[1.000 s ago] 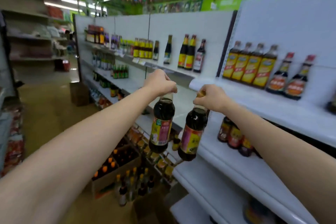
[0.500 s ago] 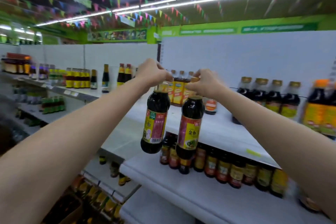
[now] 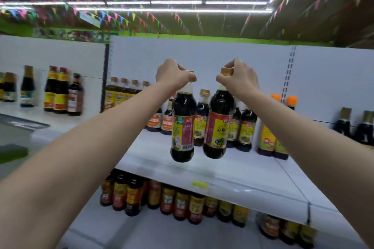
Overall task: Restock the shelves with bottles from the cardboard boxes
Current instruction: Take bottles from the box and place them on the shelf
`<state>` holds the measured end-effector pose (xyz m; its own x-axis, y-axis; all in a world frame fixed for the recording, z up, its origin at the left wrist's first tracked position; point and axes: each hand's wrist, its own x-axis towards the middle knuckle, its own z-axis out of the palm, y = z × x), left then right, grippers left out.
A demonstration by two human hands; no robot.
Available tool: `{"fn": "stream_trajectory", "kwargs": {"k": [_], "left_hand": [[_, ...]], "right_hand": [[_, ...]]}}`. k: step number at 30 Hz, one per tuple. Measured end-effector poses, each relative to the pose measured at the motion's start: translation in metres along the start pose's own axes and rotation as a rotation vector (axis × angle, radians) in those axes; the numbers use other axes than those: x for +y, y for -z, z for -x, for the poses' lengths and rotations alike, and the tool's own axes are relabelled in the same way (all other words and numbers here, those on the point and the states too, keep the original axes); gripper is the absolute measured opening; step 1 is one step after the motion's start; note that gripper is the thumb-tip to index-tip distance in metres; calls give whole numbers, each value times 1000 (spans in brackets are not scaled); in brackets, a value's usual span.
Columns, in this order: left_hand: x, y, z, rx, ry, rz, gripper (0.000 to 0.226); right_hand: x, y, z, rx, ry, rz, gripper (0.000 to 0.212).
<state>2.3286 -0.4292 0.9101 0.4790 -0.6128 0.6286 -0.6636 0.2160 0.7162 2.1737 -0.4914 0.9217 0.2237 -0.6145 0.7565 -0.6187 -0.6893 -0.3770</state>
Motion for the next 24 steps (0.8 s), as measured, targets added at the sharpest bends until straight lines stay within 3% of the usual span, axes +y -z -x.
{"fn": "stream_trajectory", "kwargs": {"k": [12, 19, 24], "left_hand": [[-2, -122, -39, -249, -86, -51, 22], [-24, -165, -53, -177, -96, -45, 30], [-45, -179, -47, -13, -190, -132, 52]], "right_hand": [[106, -26, -20, -22, -175, 101, 44], [133, -47, -30, -66, -188, 158, 53], [135, -57, -23, -3, -183, 173, 49]]}}
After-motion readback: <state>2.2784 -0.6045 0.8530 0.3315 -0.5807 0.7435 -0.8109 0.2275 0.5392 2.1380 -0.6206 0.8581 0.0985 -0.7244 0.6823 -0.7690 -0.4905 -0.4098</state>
